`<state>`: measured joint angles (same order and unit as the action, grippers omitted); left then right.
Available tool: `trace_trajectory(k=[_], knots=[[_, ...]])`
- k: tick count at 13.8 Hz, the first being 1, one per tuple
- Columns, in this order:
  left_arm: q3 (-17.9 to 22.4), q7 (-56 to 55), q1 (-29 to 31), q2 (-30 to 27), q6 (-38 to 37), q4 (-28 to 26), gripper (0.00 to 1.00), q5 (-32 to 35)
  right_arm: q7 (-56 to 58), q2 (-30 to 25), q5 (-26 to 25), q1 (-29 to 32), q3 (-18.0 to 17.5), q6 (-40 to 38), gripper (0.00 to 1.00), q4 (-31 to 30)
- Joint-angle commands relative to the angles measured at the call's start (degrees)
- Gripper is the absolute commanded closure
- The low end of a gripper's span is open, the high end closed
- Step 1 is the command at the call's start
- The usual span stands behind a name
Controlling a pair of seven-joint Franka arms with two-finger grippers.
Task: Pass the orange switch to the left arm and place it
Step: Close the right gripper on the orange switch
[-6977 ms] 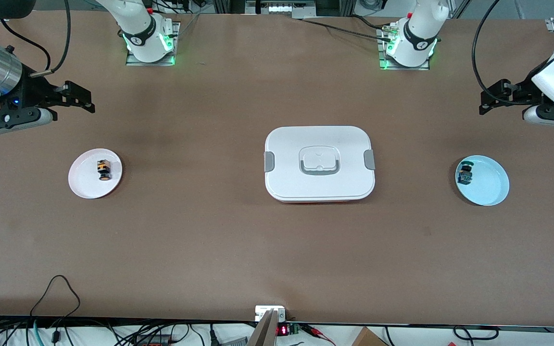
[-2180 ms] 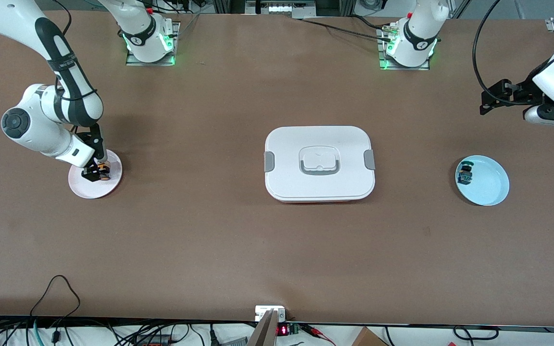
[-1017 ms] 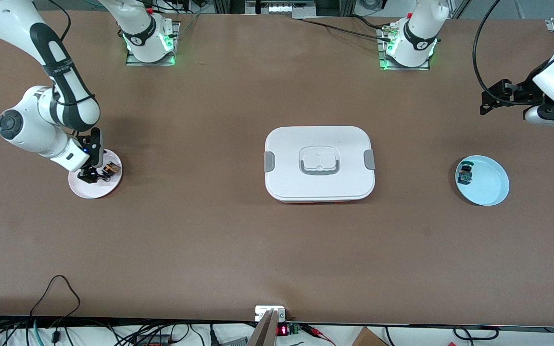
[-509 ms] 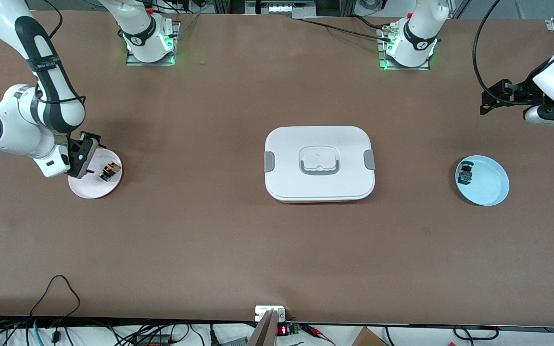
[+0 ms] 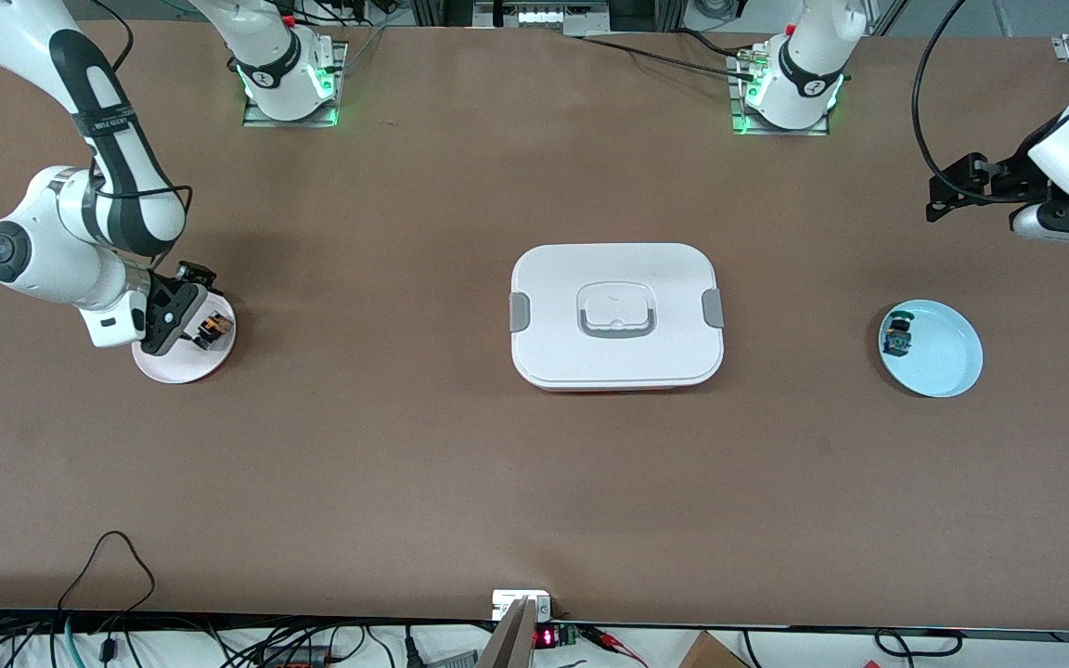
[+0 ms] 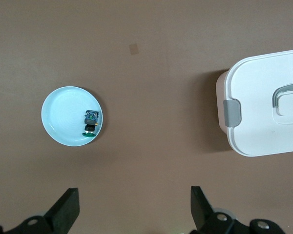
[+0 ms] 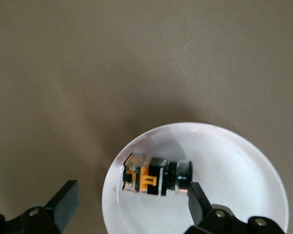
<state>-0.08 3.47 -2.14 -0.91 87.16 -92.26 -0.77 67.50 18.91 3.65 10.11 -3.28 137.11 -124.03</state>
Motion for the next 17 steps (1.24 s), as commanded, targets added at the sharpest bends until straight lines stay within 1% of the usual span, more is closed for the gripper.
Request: trace_trajectory(k=[1,6,17], knots=[[0.0,0.1,0.3,0.0,-0.9,0.6,0.0,-0.6,-1.1,0.0,-1.5,-0.6,0.1,4.2,0.0,-0.1],[0.0,0.1,0.3,0.0,-0.9,0.6,0.0,-0.6,-3.5,3.8,-1.6,0.1,0.3,6.1,0.0,-0.2],[0.2,0.3,0.3,0.0,-0.9,0.6,0.0,-0.6,-3.6,4.3,-1.7,-0.1,0.4,6.8,0.0,-0.6]])
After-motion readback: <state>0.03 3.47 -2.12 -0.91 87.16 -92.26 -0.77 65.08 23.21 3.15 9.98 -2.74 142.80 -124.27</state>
